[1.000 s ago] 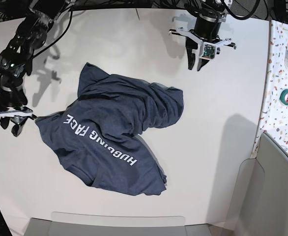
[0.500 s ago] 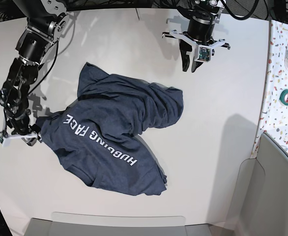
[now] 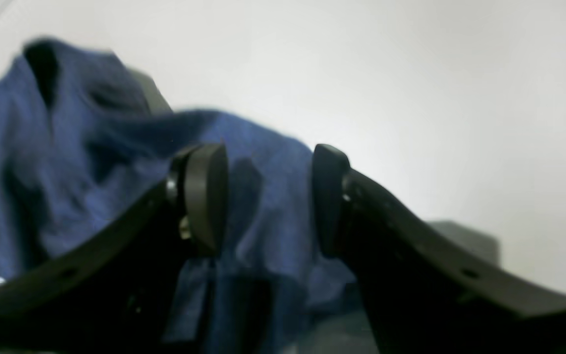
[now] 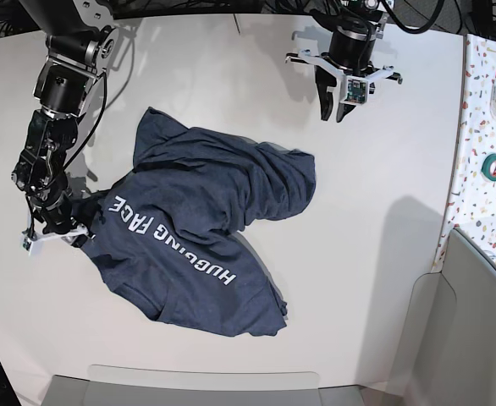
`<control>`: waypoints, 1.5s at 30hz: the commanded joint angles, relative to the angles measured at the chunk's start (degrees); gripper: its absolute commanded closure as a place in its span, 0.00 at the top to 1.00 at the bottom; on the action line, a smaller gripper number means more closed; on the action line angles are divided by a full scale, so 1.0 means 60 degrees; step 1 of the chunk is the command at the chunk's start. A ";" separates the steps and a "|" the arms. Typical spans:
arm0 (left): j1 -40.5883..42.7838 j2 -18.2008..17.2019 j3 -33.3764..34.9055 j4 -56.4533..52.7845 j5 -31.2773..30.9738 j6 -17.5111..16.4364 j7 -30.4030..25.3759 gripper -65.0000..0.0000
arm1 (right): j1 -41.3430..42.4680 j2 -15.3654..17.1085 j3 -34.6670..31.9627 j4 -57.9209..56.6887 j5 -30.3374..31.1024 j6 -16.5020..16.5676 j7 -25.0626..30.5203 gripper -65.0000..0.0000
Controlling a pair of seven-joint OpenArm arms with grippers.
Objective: Layout the t-shirt on the table in an organized manner, then fold the t-shirt properly
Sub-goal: 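Lower the right gripper to the shirt edge and grasp it, then lift the grasped shirt edge with the right gripper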
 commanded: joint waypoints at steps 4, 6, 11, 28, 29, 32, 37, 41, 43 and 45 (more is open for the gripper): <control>0.0055 0.0014 -0.0016 0.0155 0.0039 0.0002 -0.0278 0.20 | 0.0260 0.0308 0.0026 -0.0462 0.0052 0.0050 0.0545 0.43; 0.0055 0.0014 -0.0016 0.0155 0.0039 0.0002 -0.0278 0.20 | 0.0289 0.0352 0.0026 -0.1151 0.0052 0.0050 0.0750 0.43; 0.0055 -0.0030 -0.0030 0.0155 0.0039 0.0002 -0.0278 0.20 | 0.0260 0.0293 -0.0061 -0.1722 0.0052 0.0285 0.1029 0.28; 0.0143 -0.0162 -0.0030 0.0155 0.0039 0.0002 -0.0278 0.20 | -0.3945 0.0059 -0.0061 0.6893 0.0711 0.1267 -0.0187 0.00; 0.0143 -0.0162 -0.0030 0.0155 0.0039 0.0002 -0.0278 0.20 | -0.4385 0.0059 -0.0032 0.7523 0.0711 0.1267 -0.0187 0.00; 0.0143 -0.0176 -0.0030 0.0155 0.0039 0.0002 -0.0278 0.20 | -0.5366 0.0088 0.0026 0.9032 0.0726 0.1267 -0.0173 0.00; 0.0246 -0.0176 -0.0030 0.0185 0.0039 0.0002 -0.0278 0.20 | -0.6612 0.0220 0.0026 0.9545 0.1210 0.1325 0.0472 0.00; 0.0451 -0.0191 -0.0206 0.0185 0.0039 0.0002 -0.0278 0.20 | -0.7681 0.0396 -0.0047 0.9545 0.1591 0.1325 0.1380 0.00; 0.0465 -0.0176 -0.0455 0.0185 0.0039 0.0002 -0.0278 0.20 | -0.8062 0.0455 -0.0047 0.9545 0.1678 0.1325 0.1688 0.00; 0.0465 -0.0176 -0.0602 0.0185 0.0039 0.0002 -0.0278 0.20 | -0.8267 0.0499 -0.0047 0.9545 0.1678 0.1325 0.1893 0.00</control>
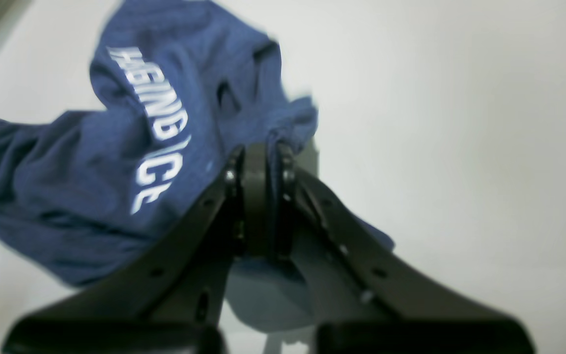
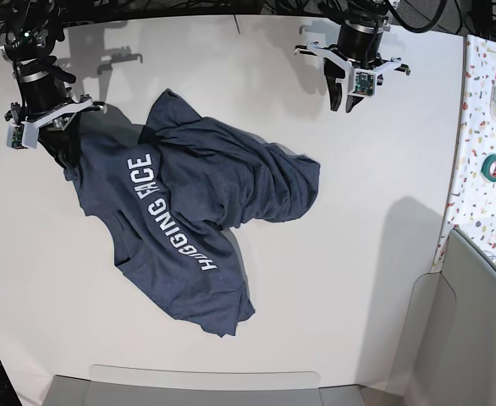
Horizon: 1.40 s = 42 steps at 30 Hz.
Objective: Layout the t-shirt on the table in an organized manner, then fold the t-shirt properly
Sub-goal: 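Lift the grasped shirt edge with the right gripper, then drag the shirt edge with the right gripper across the table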
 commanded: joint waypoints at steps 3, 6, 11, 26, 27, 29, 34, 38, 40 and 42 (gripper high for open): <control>0.0043 0.0002 -0.0224 0.0188 0.0024 0.0035 -0.0278 0.20 | -0.0353 0.0076 0.0118 0.0179 0.0101 0.0057 0.0440 0.00; 0.0043 0.0002 -0.0414 0.0188 0.0024 0.0020 -0.0278 0.20 | -0.0441 0.0164 0.0118 0.0179 0.0101 0.0057 0.0440 0.00; -0.0001 0.0002 -0.0693 0.0188 0.0009 0.0006 -0.0278 0.20 | 0.0496 0.0267 -0.0175 0.0179 0.0057 0.0057 0.0455 0.00; -0.0045 -0.0012 -0.1352 0.0159 0.0039 0.0006 -0.0278 0.20 | 0.8321 -0.1931 -0.5377 -0.3821 -0.3635 -0.0030 0.0396 0.00; -0.0045 -0.0012 -0.1352 0.0144 0.0039 0.0006 -0.0278 0.20 | 0.8687 -0.2356 -0.5377 -0.4524 -0.4002 -0.0030 0.0411 0.00; -0.0045 -0.0012 -0.1352 0.0144 0.0039 0.0006 -0.0278 0.20 | 0.9537 -0.3103 -0.5377 -0.6209 -0.4793 0.0028 0.0440 0.00; -0.0060 -0.0012 -0.1352 0.0130 0.0039 0.0006 -0.0278 0.20 | 1.0885 -0.3658 -0.5465 -0.9901 -0.5393 0.0028 0.2316 0.00; -0.0060 0.0002 -0.1337 0.0130 0.0039 0.0006 -0.0278 0.20 | 1.1573 -0.3658 -0.7003 -1.1308 -0.5335 -0.0030 0.3429 0.00; -0.0060 0.0002 -0.1337 0.0130 0.0024 0.0006 -0.0278 0.20 | 1.1822 -0.3658 -0.7780 -1.1806 -0.5320 -0.0045 0.3664 0.00; -0.0060 0.0017 -0.1308 0.0130 0.0024 0.0006 -0.0278 0.20 | 1.1910 -0.3658 -0.8293 -1.2260 -0.5320 -0.0265 0.3913 0.00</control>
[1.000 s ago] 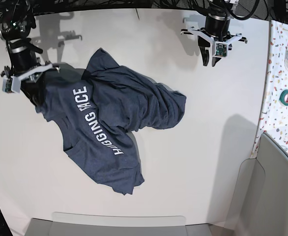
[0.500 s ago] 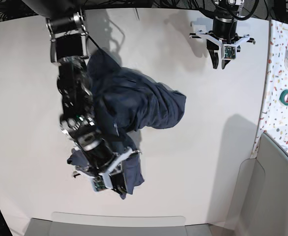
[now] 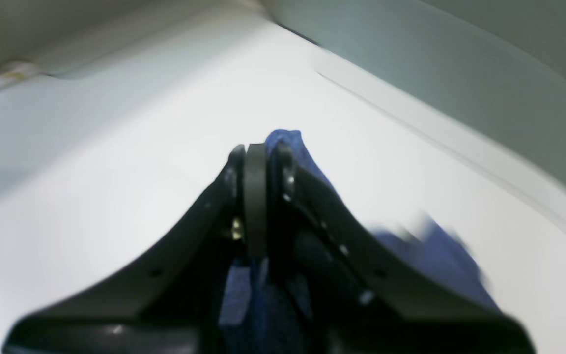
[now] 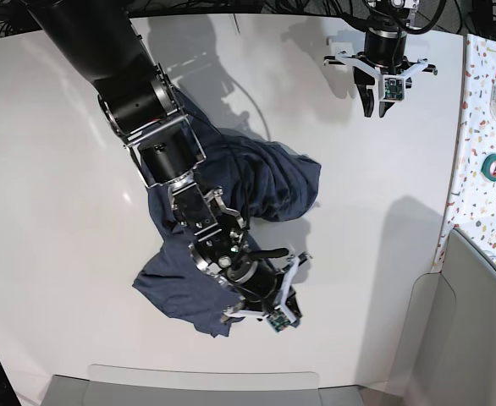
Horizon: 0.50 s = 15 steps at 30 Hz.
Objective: Layout the t-shirt on the table in an organized manner, then fold the t-shirt properly
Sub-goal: 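Drag the shirt edge with the right gripper across the table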
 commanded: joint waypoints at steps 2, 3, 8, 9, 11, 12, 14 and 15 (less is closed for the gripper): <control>0.0049 0.0006 0.0033 0.0144 0.0028 0.0049 -0.0278 0.20 | 0.0319 -0.0023 -0.0251 -0.0245 0.0035 -0.0595 0.0504 0.00; 0.0049 0.0021 0.0033 0.0144 0.0013 0.0049 -0.0278 0.20 | 0.0304 -0.0023 -0.0397 -0.0464 0.0035 -0.0801 0.0592 0.01; 0.0049 0.0035 0.0047 0.0144 -0.0002 0.0049 -0.0278 0.20 | 0.0128 -0.0023 -0.0632 -0.0977 0.0035 -0.1079 0.0563 0.28; 0.0049 0.0035 0.0047 0.0144 -0.0002 0.0049 -0.0278 0.20 | 0.0055 -0.0023 -0.0632 -0.0948 0.0035 -0.1079 0.0563 0.37; 0.0049 0.0035 0.0062 0.0144 -0.0002 0.0049 -0.0278 0.20 | 0.0011 -0.0023 -0.0646 -0.0918 0.0035 -0.1064 0.0578 0.54; 0.0049 0.0035 0.0062 0.0144 -0.0002 0.0049 -0.0278 0.20 | 0.0011 -0.0023 -0.0646 -0.0889 0.0035 -0.1064 0.0636 0.60; 0.0064 0.0050 0.0062 0.0144 -0.0016 0.0049 -0.0278 0.20 | 0.0011 -0.0023 -0.0573 -0.0523 0.0035 -0.1064 0.0636 0.65; 0.0064 0.0050 0.0062 0.0144 -0.0016 0.0049 -0.0278 0.20 | 0.0011 -0.0023 -0.0544 -0.0274 0.0035 -0.1064 0.0636 0.65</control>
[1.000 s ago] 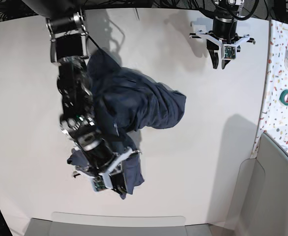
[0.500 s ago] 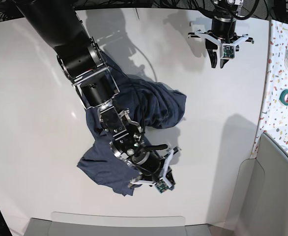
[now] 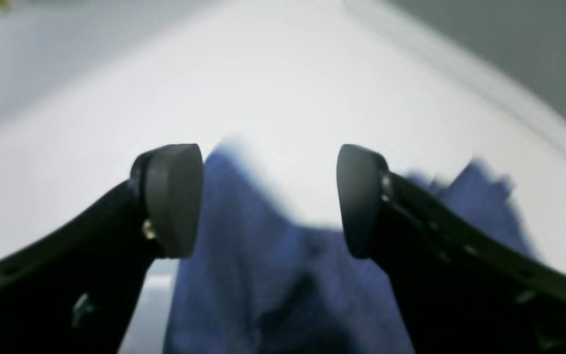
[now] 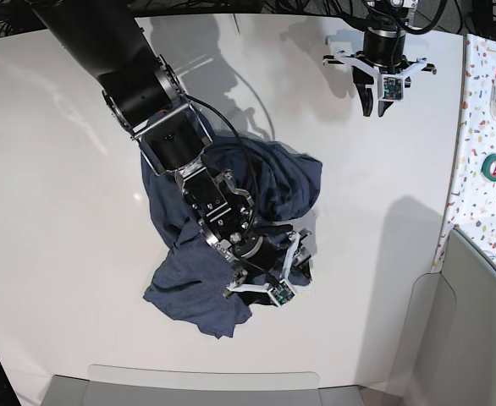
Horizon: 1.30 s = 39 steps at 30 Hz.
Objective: Layout the t-shirt on the table in an organized manner, then fold the t-shirt properly
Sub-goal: 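Drag the shirt edge with the right gripper across the table, then release the shirt and pull the right gripper back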
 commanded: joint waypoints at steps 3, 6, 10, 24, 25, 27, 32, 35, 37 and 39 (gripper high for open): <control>0.0064 -0.0023 -0.0007 0.0144 -0.0013 0.0042 -0.0274 0.20 | 0.0416 -0.0048 0.0757 0.1141 0.0086 -0.0099 0.0275 0.65; 0.0108 -0.0023 -0.0007 0.0144 -0.0013 0.0042 -0.0274 0.20 | 0.0196 0.0111 0.2486 0.1786 0.0731 -0.0099 0.0129 0.65; 0.0137 -0.0023 -0.0007 0.0144 -0.0013 0.0042 -0.0274 0.20 | 0.0137 0.0433 0.5138 0.1830 0.2049 -0.0099 -0.1234 0.65; 0.0108 -0.0023 -0.0007 0.0130 -0.0013 0.0042 -0.0274 0.20 | 0.1309 0.1752 0.7101 -0.1569 0.3031 -0.0084 -0.2435 0.65; 0.0108 -0.0023 -0.0007 0.0130 -0.0013 0.0042 -0.0274 0.20 | 0.1383 0.1767 0.7101 -0.1716 0.3075 -0.0084 -0.2435 0.65; 0.0123 -0.0023 -0.0007 0.0130 -0.0013 0.0042 -0.0274 0.20 | 0.1383 0.1781 0.7101 -0.1760 0.3324 -0.0099 -0.2435 0.65; 0.0137 -0.0023 -0.0007 -0.0002 -0.0013 0.0042 -0.0274 0.20 | 0.1412 0.1884 0.7101 -0.1804 0.4071 -0.0158 -0.2435 0.65; 0.0137 -0.0023 -0.0007 -0.0002 -0.0013 0.0042 -0.0274 0.20 | 0.1456 0.1825 0.7101 -0.1804 0.4115 -0.0172 -0.2421 0.65; 0.0137 -0.0023 -0.0007 -0.0002 -0.0013 0.0042 -0.0274 0.20 | 0.1529 0.1825 0.7101 -0.1819 0.4130 -0.0187 -0.2421 0.65; 0.0137 -0.0023 -0.0007 -0.0002 -0.0013 0.0042 -0.0274 0.20 | 0.1573 0.1825 0.7116 -0.1980 0.4145 -0.0187 -0.2406 0.65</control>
